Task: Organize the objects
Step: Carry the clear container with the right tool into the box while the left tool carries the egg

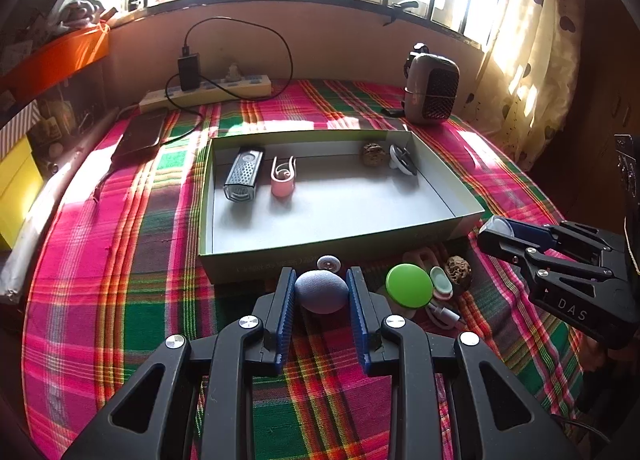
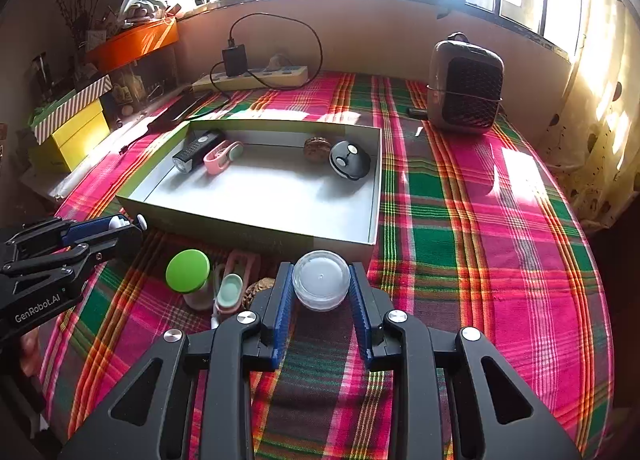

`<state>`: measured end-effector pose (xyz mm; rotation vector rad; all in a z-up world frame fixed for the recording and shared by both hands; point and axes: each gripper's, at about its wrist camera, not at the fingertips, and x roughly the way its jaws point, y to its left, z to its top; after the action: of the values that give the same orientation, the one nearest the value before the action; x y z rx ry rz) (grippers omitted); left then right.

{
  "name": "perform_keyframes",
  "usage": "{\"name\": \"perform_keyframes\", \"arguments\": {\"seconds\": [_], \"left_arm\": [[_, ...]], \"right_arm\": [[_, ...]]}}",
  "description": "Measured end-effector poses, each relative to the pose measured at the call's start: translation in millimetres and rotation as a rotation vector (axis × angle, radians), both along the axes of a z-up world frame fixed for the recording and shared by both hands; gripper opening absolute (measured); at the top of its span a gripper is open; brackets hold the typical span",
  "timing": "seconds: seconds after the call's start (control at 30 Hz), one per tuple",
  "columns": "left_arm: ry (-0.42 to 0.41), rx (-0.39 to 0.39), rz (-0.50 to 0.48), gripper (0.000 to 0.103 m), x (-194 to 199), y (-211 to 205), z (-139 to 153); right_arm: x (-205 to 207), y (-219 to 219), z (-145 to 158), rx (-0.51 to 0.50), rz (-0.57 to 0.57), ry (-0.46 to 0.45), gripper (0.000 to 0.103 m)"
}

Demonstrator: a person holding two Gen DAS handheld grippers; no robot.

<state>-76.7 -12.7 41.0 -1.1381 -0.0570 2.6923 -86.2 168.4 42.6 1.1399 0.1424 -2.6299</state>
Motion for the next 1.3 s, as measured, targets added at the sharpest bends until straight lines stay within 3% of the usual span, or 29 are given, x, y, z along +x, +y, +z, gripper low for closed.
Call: {"name": "perform_keyframes", "arguments": {"seconds": [0.63,1.3], "left_arm": [[-0.001,-0.004,0.052,0.024,-31,-14,1],[-0.039,-0.025,0.074,0.024,-75,-19,-15]], "right_arm": [[-58,-50,24,-0.015,0.104,0.020,0.029],[-135,-91,-8,0.052,0.143,-0.087,0.029]]}}
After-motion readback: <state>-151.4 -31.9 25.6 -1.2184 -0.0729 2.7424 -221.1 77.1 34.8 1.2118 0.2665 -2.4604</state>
